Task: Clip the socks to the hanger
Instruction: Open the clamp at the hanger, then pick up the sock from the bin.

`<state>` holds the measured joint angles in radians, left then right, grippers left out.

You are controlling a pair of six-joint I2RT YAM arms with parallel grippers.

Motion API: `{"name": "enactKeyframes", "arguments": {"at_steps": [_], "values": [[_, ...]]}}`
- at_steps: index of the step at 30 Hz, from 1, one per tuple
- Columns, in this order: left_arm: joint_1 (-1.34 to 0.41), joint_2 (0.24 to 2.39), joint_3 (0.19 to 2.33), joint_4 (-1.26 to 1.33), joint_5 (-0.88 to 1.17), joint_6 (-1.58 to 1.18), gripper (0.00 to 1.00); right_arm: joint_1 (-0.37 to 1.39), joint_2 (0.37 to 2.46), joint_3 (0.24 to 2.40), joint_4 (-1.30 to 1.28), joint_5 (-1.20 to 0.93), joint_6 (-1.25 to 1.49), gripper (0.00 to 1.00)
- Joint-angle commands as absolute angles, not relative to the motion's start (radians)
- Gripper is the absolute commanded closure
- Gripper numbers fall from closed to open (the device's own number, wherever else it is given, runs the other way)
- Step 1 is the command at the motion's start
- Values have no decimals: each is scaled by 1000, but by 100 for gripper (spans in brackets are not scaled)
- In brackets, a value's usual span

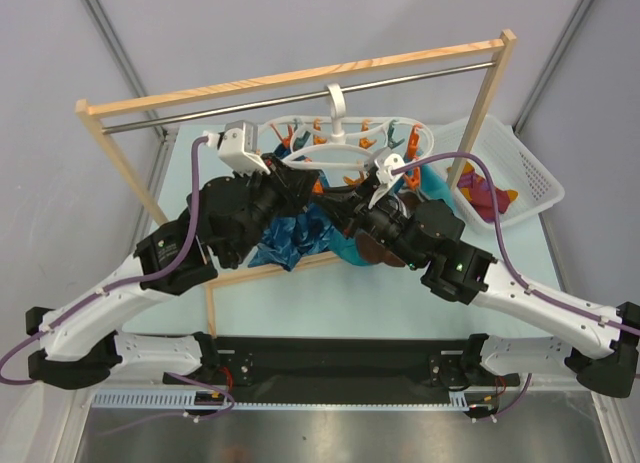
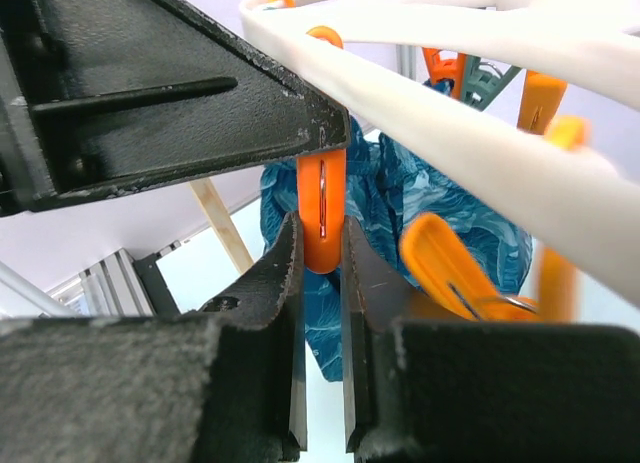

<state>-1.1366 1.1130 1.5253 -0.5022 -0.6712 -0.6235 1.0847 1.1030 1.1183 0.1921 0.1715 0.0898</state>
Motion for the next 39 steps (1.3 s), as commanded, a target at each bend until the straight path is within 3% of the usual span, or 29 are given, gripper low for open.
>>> {"name": "enactKeyframes", "arguments": {"at_steps": [1,2,3,6,11,13,17,20,23,24,25,30,34,39], "values": [[-1140,1121,1559,-480,-667,-624,88,1101,1092,1169,216,158,72,94],[-1140,1123,1562,-486,-670,-626,94,1100,1091,1170,213,164,72,87],[-1140,1123,1563,-491,-679,-630,100,1100,1091,1172,201,169,72,67],[-1140,1126,1571,-500,-678,-638,100,1100,1088,1192,144,192,89,40],[-1140,1131,1577,-508,-683,-632,100,1111,1034,1201,45,201,155,15],[-1140,1131,1578,-509,-681,-629,100,1111,1013,1253,-90,187,192,13],[-1140,1131,1585,-520,-678,-620,100,1114,964,1341,-297,40,218,19],[-1140,1123,1580,-522,-681,-614,100,1124,884,1362,-370,-24,241,35],[-1140,1120,1577,-532,-695,-606,100,1126,842,1397,-466,129,296,72],[-1140,1117,1577,-537,-698,-606,100,1126,833,1408,-538,179,305,95],[-1140,1115,1577,-540,-698,-606,100,1126,831,1420,-576,224,307,100],[-1140,1109,1571,-554,-707,-603,100,1126,822,1416,-742,512,337,100],[-1140,1100,1559,-557,-712,-598,100,1121,799,1347,-790,957,377,100],[-1140,1092,1548,-548,-706,-601,100,1016,729,1163,-525,1242,261,100]]}}
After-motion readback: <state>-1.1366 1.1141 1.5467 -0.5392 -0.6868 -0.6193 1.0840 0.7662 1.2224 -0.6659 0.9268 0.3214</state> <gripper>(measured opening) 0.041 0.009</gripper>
